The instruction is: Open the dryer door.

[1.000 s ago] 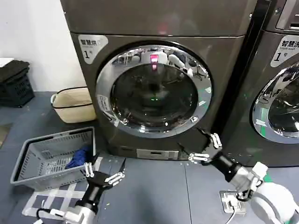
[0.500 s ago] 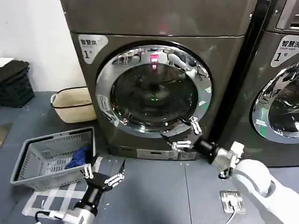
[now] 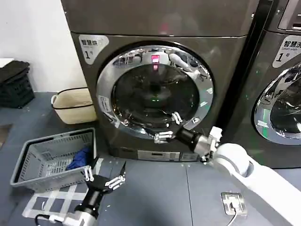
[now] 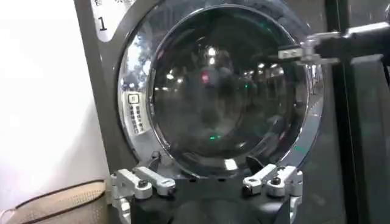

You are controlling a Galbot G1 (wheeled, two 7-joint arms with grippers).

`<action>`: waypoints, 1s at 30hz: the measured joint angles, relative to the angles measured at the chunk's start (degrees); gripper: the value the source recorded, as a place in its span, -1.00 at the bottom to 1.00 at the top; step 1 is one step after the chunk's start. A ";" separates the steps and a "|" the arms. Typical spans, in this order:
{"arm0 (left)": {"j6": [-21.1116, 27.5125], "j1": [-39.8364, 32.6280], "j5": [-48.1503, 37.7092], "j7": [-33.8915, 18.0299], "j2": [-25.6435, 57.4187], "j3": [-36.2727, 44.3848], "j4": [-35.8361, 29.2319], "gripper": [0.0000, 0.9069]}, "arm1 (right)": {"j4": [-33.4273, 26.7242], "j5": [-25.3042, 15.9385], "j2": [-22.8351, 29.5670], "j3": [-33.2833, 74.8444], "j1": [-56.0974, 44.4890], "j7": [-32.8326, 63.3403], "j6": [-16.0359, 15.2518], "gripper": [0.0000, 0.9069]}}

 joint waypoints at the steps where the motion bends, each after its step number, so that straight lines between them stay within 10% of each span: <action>1: -0.01 0.00 0.00 0.01 -0.01 0.00 -0.02 1.00 | -0.59 0.11 0.41 -0.59 0.58 -0.10 0.00 1.00; 30: -0.07 0.94 0.13 0.10 -0.39 -0.22 -1.83 1.00 | -14.89 -0.68 11.29 -7.79 10.38 -1.09 0.31 1.00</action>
